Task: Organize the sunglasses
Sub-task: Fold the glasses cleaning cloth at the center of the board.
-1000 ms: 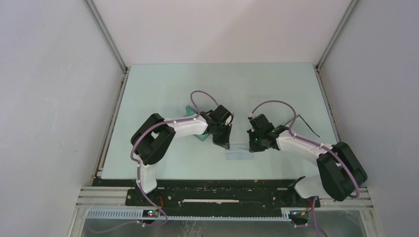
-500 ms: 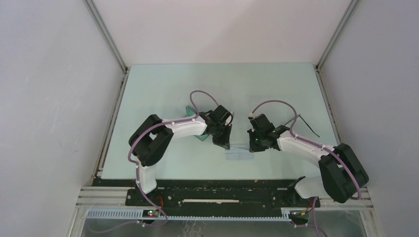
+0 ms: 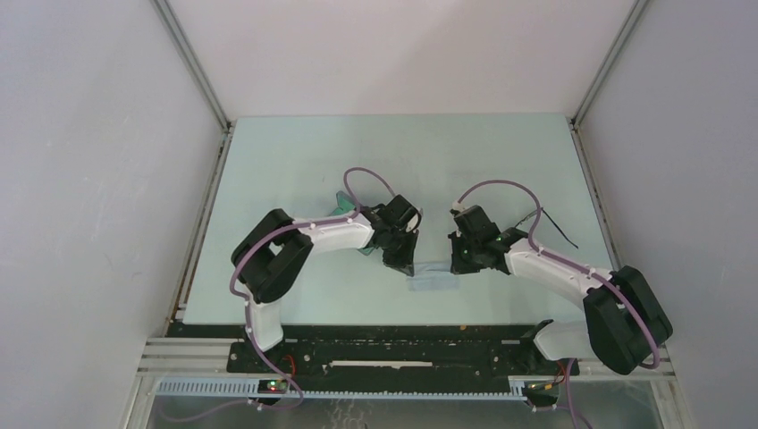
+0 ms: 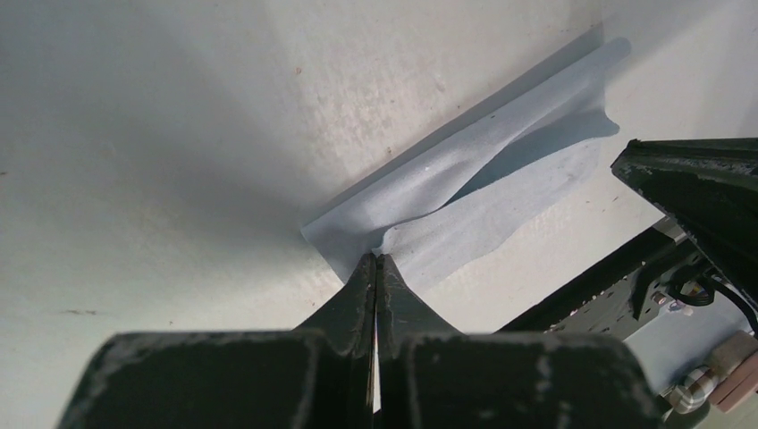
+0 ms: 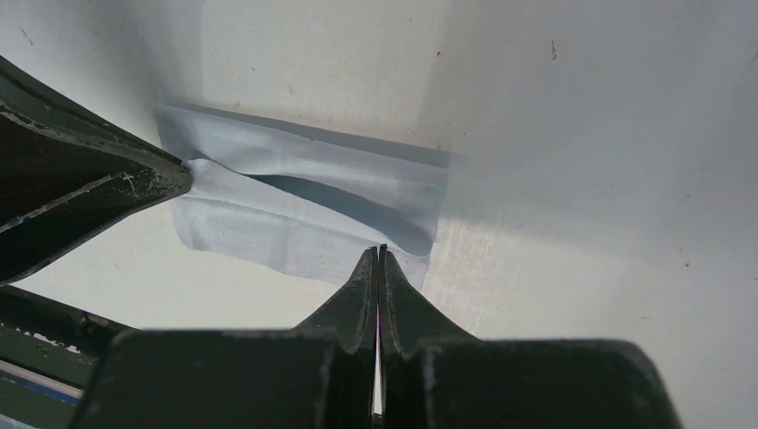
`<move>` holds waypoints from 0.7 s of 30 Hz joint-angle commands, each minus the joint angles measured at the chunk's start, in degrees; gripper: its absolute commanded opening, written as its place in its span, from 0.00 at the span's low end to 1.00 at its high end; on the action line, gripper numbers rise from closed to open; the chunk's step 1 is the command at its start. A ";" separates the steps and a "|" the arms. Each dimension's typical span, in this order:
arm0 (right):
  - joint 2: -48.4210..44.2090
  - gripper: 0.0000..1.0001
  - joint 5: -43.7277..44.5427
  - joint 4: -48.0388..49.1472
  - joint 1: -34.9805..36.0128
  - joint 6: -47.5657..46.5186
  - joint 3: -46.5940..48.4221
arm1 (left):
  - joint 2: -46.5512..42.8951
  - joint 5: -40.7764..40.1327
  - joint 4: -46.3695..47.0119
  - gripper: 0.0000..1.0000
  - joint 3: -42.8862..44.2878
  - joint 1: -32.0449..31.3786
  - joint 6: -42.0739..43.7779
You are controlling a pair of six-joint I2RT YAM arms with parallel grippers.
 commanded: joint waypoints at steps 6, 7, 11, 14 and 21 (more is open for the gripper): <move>-2.42 0.00 0.57 0.09 0.63 0.53 -0.37 | -4.05 -0.20 0.80 0.00 -1.55 -0.81 -0.85; -2.25 0.00 0.02 0.24 0.63 0.45 -0.46 | -3.97 -0.19 0.84 0.00 -1.48 -0.87 -0.83; -1.02 0.06 -1.29 0.58 0.67 0.42 -0.47 | -3.68 -0.19 0.85 0.00 -1.28 -0.95 -0.83; -0.31 0.20 -1.47 0.57 0.65 0.17 -0.40 | -3.43 -0.19 0.85 0.00 -1.19 -0.95 -0.75; 0.38 0.34 -1.47 0.71 0.63 -0.71 -0.39 | -3.21 -0.34 0.66 0.00 -1.11 -0.95 -0.48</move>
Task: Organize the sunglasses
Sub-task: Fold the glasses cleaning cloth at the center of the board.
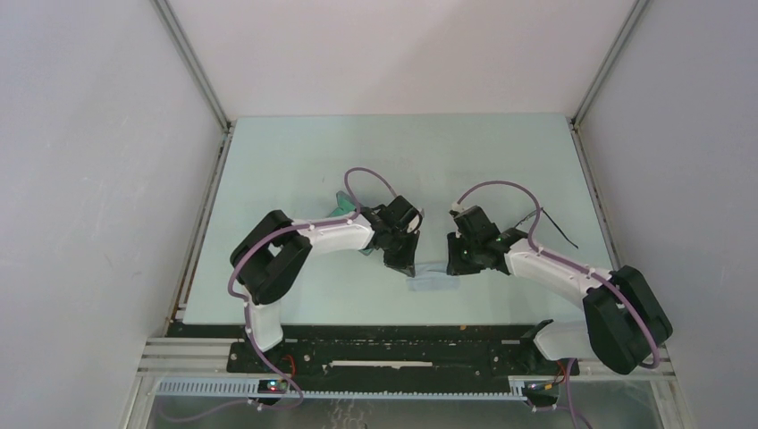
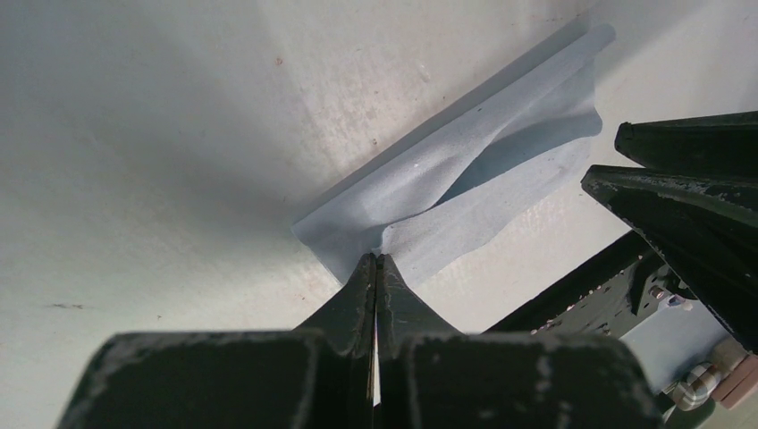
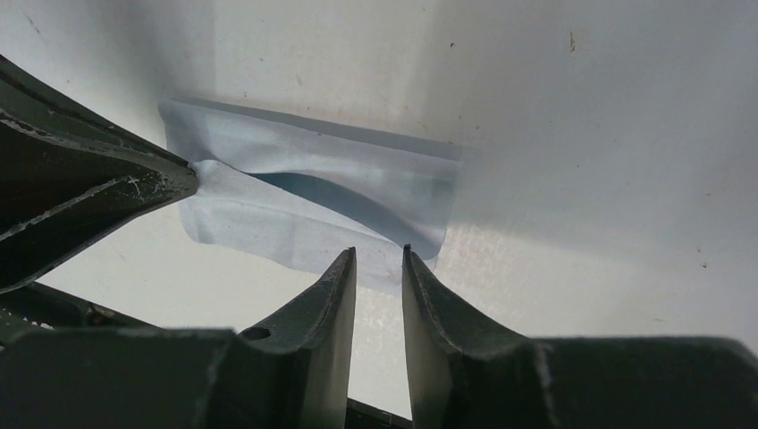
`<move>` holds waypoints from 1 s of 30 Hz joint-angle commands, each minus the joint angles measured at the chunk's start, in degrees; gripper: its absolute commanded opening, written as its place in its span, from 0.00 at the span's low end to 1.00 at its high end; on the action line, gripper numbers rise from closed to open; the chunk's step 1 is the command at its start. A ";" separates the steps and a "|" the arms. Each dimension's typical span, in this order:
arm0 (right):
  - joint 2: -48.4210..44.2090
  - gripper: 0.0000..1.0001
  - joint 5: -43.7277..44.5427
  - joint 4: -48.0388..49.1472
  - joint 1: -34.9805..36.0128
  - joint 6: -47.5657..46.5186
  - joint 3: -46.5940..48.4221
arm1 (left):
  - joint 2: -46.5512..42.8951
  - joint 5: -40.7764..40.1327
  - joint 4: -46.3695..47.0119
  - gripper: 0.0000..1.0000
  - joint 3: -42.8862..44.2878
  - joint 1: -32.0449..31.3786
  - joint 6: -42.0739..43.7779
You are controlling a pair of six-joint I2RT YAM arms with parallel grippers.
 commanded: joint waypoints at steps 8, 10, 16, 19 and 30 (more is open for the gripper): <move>2.92 0.34 0.74 1.81 0.57 -0.97 -0.08 | -1.99 -0.24 0.44 0.00 -0.27 -0.30 -0.46; 3.38 0.35 1.32 1.75 0.54 -0.91 0.29 | -1.92 -0.23 0.43 0.00 -0.27 -0.32 -0.46; 4.21 0.36 1.82 1.69 0.54 -0.74 0.76 | -1.83 -0.20 0.44 0.00 -0.19 -0.32 -0.63; 4.81 0.37 2.11 1.46 0.54 -0.49 1.12 | -1.73 -0.15 0.44 0.00 -0.10 -0.30 -0.63; 2.29 0.38 2.66 2.13 1.12 -0.80 1.08 | -1.73 0.01 0.53 0.00 -0.27 -0.30 -0.59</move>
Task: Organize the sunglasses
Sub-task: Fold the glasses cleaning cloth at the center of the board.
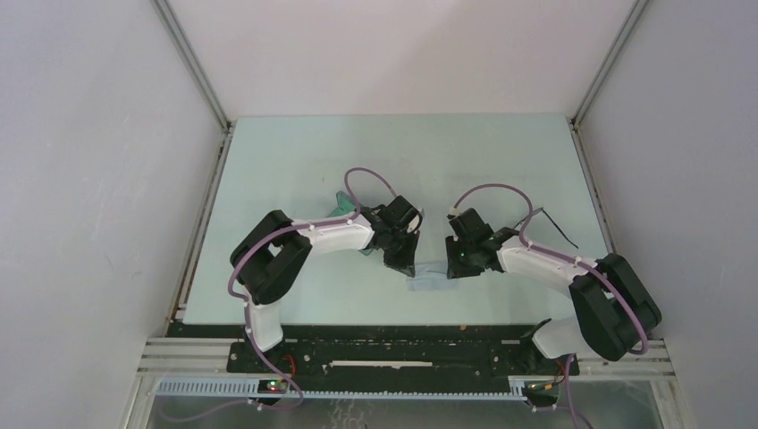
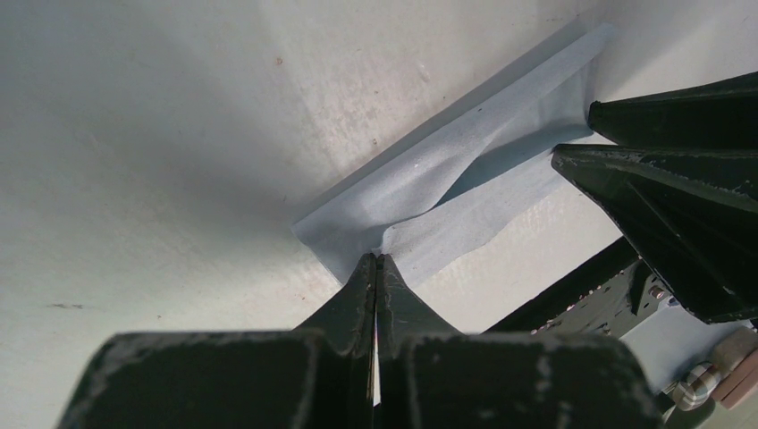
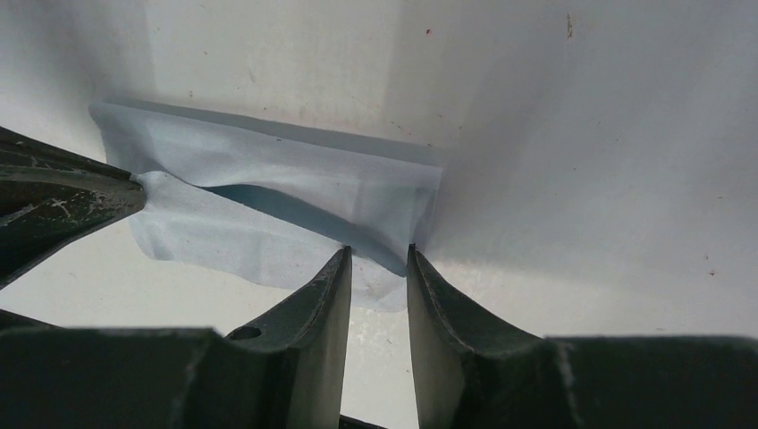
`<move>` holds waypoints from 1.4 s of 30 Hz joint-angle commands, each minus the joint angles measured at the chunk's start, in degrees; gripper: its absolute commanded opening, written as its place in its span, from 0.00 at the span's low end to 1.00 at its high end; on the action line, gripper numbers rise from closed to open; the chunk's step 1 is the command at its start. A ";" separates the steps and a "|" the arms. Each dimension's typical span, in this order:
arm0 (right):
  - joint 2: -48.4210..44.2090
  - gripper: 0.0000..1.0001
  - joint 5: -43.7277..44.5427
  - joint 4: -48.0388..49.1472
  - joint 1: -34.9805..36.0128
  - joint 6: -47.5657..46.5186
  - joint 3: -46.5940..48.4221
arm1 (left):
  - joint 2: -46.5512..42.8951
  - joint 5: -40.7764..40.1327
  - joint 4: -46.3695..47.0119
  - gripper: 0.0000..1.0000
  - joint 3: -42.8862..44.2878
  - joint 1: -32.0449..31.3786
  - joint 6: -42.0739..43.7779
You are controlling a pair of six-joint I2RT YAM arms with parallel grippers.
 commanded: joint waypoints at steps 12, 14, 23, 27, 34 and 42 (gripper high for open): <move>0.10 0.37 1.19 1.65 0.94 -0.75 1.81 | -1.23 0.51 0.81 0.00 0.03 -0.30 -0.73; 0.71 0.36 1.19 1.35 0.94 -0.81 2.27 | -1.15 0.60 0.89 0.00 0.07 -0.30 -0.77; 0.83 0.27 3.34 1.33 0.94 -0.75 2.66 | -1.10 0.72 1.06 0.00 0.00 -0.35 -0.72; 1.05 0.31 2.74 1.47 0.94 -1.18 2.66 | -1.03 0.68 1.21 0.00 -0.01 -0.33 -0.72; 1.25 0.36 1.06 1.59 0.94 -2.13 2.74 | -1.10 0.74 1.16 0.00 -0.06 -0.38 -0.73; 1.41 0.22 -0.92 1.46 0.94 -2.96 2.75 | -1.40 0.70 1.16 0.00 -0.26 -0.39 -0.84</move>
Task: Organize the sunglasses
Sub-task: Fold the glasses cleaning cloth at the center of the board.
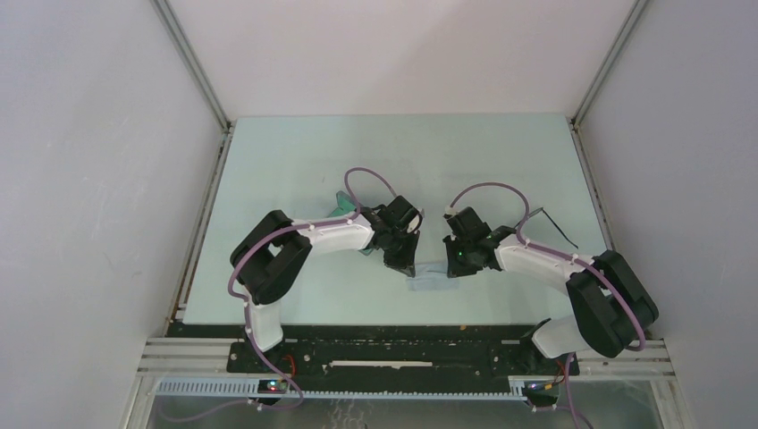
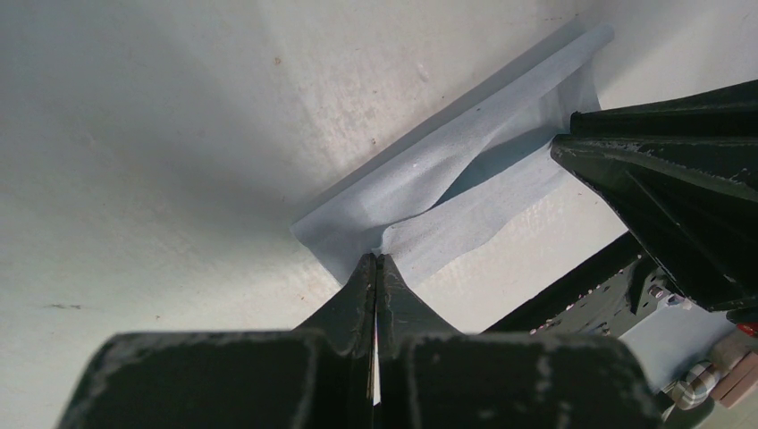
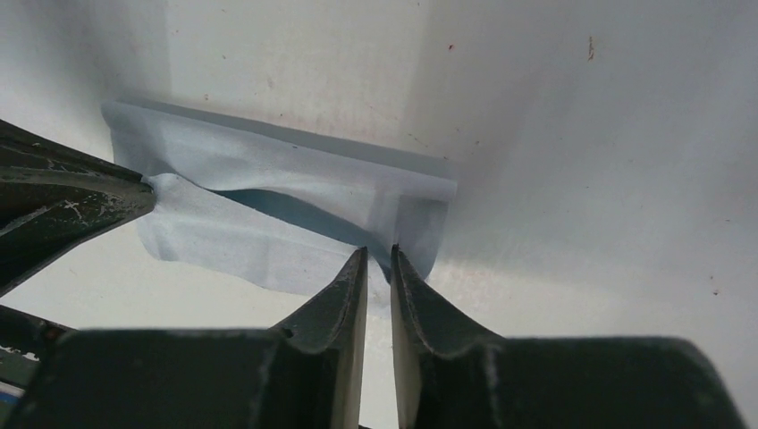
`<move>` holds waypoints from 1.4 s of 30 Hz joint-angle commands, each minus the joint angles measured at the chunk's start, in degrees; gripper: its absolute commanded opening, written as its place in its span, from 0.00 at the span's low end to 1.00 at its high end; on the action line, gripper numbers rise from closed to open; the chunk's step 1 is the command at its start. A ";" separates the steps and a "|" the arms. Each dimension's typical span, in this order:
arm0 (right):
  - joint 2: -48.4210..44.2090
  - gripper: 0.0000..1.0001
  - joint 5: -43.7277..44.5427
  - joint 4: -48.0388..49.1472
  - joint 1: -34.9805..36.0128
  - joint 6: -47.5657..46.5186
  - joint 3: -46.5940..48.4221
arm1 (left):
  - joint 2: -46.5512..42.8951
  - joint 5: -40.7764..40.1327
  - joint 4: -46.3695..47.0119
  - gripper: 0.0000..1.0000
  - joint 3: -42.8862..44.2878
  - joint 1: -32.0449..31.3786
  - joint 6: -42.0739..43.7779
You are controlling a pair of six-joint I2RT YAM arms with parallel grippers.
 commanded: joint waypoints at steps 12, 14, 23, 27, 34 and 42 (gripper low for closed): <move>0.95 0.06 1.63 0.31 -0.20 0.42 2.30 | -1.32 0.52 1.14 0.00 -0.18 -0.43 -0.88; 0.84 0.00 1.63 0.30 -0.20 0.47 2.31 | -1.50 0.60 1.14 0.00 -0.18 -0.42 -0.90; -3.48 0.00 3.53 1.17 -0.19 0.45 0.33 | -2.93 0.06 0.53 0.00 -0.18 -0.47 -0.92; -4.00 0.00 3.15 1.00 -0.07 0.30 0.12 | -3.31 0.00 0.43 0.00 -0.44 -0.59 -0.99; -4.38 0.00 2.68 0.76 0.67 0.58 -0.30 | -4.05 0.01 0.24 0.00 -0.61 -1.19 -1.07; -5.95 0.00 2.69 0.04 0.94 1.08 -0.73 | -4.63 -0.26 -0.01 0.00 -1.29 -1.53 -1.07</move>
